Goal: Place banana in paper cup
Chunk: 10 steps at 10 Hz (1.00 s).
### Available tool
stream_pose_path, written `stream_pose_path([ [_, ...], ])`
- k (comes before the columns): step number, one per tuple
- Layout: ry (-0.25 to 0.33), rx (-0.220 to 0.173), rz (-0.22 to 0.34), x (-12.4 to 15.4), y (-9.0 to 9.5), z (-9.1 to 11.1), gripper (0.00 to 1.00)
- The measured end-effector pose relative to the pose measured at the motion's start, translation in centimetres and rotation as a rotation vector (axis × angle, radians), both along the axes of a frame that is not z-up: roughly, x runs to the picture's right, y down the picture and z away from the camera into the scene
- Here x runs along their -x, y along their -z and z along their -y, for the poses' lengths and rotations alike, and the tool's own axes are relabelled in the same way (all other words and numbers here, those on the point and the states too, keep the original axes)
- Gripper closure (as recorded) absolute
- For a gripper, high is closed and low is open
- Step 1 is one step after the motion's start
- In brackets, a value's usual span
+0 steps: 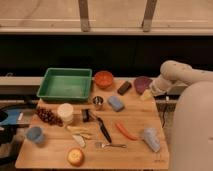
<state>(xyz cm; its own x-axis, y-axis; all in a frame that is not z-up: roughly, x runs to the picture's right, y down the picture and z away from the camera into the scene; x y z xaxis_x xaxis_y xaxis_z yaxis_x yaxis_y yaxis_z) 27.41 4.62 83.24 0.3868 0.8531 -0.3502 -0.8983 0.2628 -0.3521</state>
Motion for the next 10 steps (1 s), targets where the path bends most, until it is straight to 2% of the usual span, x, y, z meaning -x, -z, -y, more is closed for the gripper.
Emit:
stream_pose_path([
  [3,0.005,0.0,0.0,-0.1,0.0,0.4,0.32],
  [5,0.037,0.016,0.031,1.6,-0.4,1.0,0.32],
  [6,0.056,0.023,0.051,3.1,-0.7,1.3,0.32],
  [8,0.111,0.031,0.116,8.6,-1.5,2.5,0.32],
  [9,0.125,0.036,0.135,10.1,-1.7,2.6,0.32],
  [10,0.162,0.04,0.182,14.1,-1.9,3.1,0.32],
])
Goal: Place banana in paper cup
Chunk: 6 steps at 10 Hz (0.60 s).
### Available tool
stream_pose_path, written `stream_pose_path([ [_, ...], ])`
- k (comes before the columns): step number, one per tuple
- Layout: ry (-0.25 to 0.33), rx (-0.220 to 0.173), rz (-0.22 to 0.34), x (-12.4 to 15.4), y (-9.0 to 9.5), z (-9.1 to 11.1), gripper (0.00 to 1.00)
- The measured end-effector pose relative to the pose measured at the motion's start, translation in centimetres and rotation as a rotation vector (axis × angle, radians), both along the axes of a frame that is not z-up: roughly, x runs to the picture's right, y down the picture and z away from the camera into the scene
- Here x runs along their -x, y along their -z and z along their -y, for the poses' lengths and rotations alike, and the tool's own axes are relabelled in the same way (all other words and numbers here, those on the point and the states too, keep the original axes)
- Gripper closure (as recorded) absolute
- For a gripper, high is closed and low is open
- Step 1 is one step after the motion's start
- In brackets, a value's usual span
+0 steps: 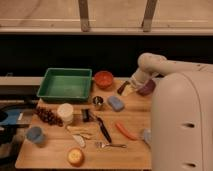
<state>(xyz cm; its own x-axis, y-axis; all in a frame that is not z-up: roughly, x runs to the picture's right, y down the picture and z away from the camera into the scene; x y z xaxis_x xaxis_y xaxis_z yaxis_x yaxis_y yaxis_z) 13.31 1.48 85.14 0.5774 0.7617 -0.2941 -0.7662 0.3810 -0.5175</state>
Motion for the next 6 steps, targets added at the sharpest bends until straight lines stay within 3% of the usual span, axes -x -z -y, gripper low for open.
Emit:
stream_pose_path([
  [3,0.081,0.003,0.078,6.8,1.2,-0.8,0.32],
  [6,0.207,0.009,0.184,13.3,5.0,-4.7,0.32],
])
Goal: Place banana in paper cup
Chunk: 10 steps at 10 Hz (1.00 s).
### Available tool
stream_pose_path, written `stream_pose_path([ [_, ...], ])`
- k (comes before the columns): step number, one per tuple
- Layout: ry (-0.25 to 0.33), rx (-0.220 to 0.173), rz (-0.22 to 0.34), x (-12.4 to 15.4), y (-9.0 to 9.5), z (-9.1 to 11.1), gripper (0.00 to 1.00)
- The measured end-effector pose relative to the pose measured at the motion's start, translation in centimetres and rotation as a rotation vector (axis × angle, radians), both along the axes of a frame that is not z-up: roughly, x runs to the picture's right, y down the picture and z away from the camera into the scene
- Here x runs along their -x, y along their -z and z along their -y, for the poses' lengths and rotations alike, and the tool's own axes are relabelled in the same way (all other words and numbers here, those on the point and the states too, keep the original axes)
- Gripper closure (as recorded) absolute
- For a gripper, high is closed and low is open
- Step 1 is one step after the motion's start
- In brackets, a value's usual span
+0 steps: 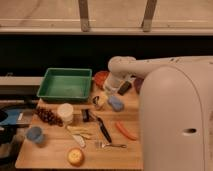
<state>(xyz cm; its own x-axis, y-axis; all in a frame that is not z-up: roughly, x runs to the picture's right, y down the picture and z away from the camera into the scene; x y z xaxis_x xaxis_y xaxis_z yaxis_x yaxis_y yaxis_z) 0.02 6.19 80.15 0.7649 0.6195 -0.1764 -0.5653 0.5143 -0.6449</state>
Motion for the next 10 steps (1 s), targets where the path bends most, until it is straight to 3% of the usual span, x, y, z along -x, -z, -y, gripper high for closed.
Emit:
stream_pose_path([
  [2,0.076,-0.012,0.051,2.1,2.7,-2.3,0.32],
  [3,0.088,-0.014,0.058,2.4,3.2,-2.7,0.32],
  [8,0.109,-0.009,0.068,2.7,3.4,-3.2,0.32],
  [10,0.156,-0.012,0.116,5.9,4.0,-3.9,0.32],
])
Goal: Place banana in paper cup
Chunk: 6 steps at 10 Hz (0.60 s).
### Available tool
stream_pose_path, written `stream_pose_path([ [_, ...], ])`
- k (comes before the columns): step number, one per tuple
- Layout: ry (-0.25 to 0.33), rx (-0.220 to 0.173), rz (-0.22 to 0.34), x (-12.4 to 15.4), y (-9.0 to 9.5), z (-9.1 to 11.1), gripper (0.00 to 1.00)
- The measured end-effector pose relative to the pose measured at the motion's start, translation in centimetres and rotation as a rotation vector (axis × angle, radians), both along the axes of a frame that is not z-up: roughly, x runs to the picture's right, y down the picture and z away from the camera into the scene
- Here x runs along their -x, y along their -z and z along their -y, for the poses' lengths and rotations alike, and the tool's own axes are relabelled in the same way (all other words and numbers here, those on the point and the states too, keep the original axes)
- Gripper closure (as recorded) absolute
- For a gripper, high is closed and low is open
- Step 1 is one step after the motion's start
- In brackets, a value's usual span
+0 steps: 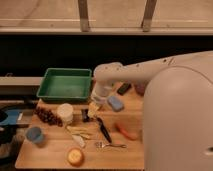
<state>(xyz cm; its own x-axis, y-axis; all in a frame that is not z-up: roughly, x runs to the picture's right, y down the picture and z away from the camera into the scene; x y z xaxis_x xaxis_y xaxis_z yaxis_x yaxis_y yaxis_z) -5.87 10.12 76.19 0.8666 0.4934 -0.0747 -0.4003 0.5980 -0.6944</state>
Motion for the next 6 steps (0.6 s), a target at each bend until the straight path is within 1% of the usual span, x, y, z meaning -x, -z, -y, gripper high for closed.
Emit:
stream_pose_path([
  [2,0.049,0.015,0.058,3.9,0.6,-1.3,0.32],
  [3,0.06,0.022,0.074,4.8,0.6,-1.7,0.32],
  [4,0.078,0.04,0.088,5.5,0.4,-2.5,0.32],
  [6,0.109,0.079,0.104,6.2,0.0,-4.6,0.32],
])
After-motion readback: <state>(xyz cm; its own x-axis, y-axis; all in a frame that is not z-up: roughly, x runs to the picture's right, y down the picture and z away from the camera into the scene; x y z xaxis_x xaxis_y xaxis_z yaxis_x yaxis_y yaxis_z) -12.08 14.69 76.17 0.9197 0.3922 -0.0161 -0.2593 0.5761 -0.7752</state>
